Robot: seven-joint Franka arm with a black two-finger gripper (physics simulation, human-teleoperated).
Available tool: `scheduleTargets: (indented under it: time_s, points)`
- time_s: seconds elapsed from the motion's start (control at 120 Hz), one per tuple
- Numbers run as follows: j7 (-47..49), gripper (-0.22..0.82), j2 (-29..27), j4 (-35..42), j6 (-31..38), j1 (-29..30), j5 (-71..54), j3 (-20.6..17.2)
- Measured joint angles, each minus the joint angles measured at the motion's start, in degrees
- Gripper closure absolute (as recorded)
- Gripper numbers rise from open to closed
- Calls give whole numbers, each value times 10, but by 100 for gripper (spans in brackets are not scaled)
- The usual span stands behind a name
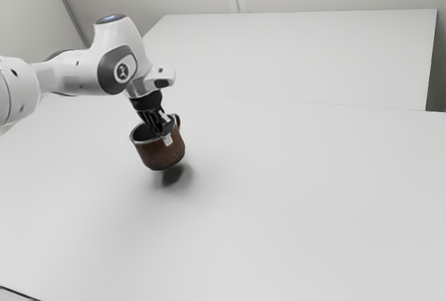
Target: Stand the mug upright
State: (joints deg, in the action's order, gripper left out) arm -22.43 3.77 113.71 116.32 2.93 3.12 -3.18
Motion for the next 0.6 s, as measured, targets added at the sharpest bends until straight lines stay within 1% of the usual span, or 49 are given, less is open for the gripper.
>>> scheduleTargets:
  time_s: [0.142, 0.433, 0.533, 0.6]
  points:
    - [28, 79, 3, 31, 35, -5, -44, -11]
    - [74, 78, 9, 85, 116, -1, -78, -14]
    - [85, 74, 17, 90, 132, -1, -78, -15]
    - [89, 67, 20, 91, 139, -1, -75, -15]
